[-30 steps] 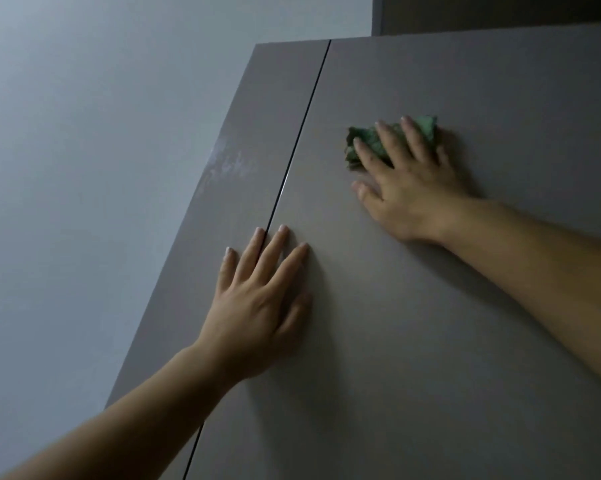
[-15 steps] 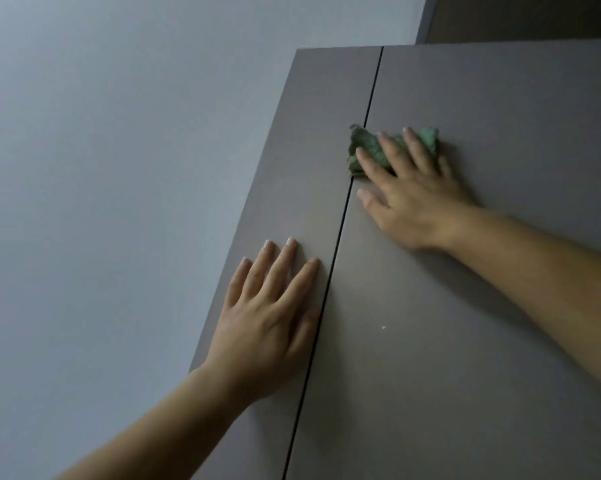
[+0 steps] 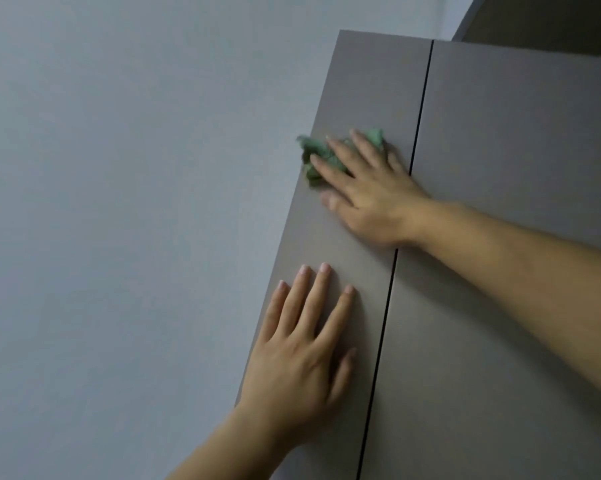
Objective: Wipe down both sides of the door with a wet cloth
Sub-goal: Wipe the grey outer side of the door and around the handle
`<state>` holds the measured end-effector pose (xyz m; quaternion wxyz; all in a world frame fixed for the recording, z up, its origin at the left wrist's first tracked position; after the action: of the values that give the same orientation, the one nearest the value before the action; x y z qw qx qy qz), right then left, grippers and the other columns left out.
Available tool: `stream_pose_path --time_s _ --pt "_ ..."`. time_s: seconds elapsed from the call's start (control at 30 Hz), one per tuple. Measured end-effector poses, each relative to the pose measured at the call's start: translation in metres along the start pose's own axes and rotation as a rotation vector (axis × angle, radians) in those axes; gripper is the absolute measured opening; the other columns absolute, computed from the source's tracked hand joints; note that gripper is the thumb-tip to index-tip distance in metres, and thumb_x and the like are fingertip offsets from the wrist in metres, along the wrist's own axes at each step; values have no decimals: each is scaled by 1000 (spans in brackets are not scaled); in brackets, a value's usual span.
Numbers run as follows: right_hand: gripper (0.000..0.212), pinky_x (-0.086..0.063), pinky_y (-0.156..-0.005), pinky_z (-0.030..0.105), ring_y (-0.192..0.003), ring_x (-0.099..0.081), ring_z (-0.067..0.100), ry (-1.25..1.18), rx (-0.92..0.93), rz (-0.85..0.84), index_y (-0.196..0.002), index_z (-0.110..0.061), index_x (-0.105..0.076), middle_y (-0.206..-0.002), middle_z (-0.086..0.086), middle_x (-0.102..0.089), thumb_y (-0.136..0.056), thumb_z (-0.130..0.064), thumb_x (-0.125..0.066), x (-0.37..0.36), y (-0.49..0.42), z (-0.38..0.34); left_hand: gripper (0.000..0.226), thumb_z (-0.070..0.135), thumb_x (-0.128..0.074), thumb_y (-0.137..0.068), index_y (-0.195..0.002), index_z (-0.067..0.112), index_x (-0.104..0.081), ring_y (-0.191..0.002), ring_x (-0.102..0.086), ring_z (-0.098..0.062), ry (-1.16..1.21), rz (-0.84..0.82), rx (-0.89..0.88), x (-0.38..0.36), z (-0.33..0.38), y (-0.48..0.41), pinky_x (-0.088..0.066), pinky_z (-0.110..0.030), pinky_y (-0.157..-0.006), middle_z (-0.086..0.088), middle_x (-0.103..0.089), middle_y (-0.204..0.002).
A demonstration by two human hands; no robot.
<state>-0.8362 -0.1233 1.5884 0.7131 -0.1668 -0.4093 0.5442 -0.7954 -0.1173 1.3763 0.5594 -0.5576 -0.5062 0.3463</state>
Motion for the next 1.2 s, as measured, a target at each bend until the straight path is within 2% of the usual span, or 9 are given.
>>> stream_pose_path --time_s 0.13,0.27,0.33,0.5,0.63,0.7,0.9,1.07,1.2 --pt "69 19 -122 42 -149 32 9 77 192 -24 -155 -47 15 -168 -14 20 -91 -66 -1 -19 38 -15 68 51 -41 -102 -162 21 -32 -160 -11 -35 16 12 3 -1 0 3 -22 -56 -125 -13 -17 -172" --pt "64 5 -125 56 -155 22 17 5 -77 1 -160 -44 5 -170 -13 16 -101 -60 -14 6 -3 20 72 48 -48 -96 -161 20 -35 -159 -17 -37 18 11 16 2 -1 3 -26 -59 -124 -15 -22 -170" --pt "64 3 -125 58 -155 21 19 -18 -103 34 -161 -41 3 -170 -10 15 -102 -57 -16 -1 9 5 73 46 -50 -93 -160 19 -37 -158 -19 -39 18 11 18 3 -1 4 -28 -60 -123 -16 -25 -169" --pt "67 4 -124 49 -158 9 22 67 151 0 -162 -36 -6 -172 -5 1 -98 -57 -14 -35 101 -25 73 44 -48 -91 -157 15 -44 -154 -24 -45 26 28 28 8 4 2 -31 -66 -119 -20 -29 -167" --pt "69 2 -125 50 -158 10 21 46 -238 46 -162 -36 -5 -172 -5 4 -96 -55 -13 -4 93 71 73 47 -43 -92 -157 16 -43 -154 -21 -47 13 9 61 9 7 1 -25 -69 -120 -21 -28 -167" --pt "68 3 -125 51 -158 12 23 10 -319 74 -163 -34 -4 -172 -4 6 -99 -56 -14 -3 100 79 72 49 -41 -94 -159 20 -40 -156 -16 -47 7 3 85 8 9 1 -19 -69 -122 -21 -25 -168" --pt "69 -12 -122 55 -158 0 26 118 61 5 -163 -30 -14 -172 0 -6 -99 -55 -23 -46 180 26 70 58 -31 -99 -163 28 -30 -158 -4 -47 1 -51 144 0 20 -2 -9 -72 -122 -24 -15 -170" --pt "72 -2 -126 56 -158 11 25 -5 -382 70 -163 -31 -7 -172 -1 6 -97 -56 -20 -13 154 108 68 53 -32 -100 -160 20 -38 -159 -4 -42 46 -20 110 1 37 -8 -6 -67 -125 -22 -17 -170" --pt "74 -10 -122 60 -158 8 29 90 -113 64 -163 -31 -7 -172 2 3 -97 -61 -23 -48 206 48 66 46 -39 -99 -157 15 -44 -159 -15 -37 88 26 -66 -1 75 -12 -18 -60 -126 -16 -23 -170"
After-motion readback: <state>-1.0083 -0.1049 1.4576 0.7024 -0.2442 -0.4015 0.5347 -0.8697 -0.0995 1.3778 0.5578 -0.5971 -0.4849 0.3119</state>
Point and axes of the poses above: each hand's wrist, its own y-axis away from the middle knuckle, its own x-axis out of the back of the hand, z = x × y, the point moved 9 cm from there along -y, towards the middle knuckle
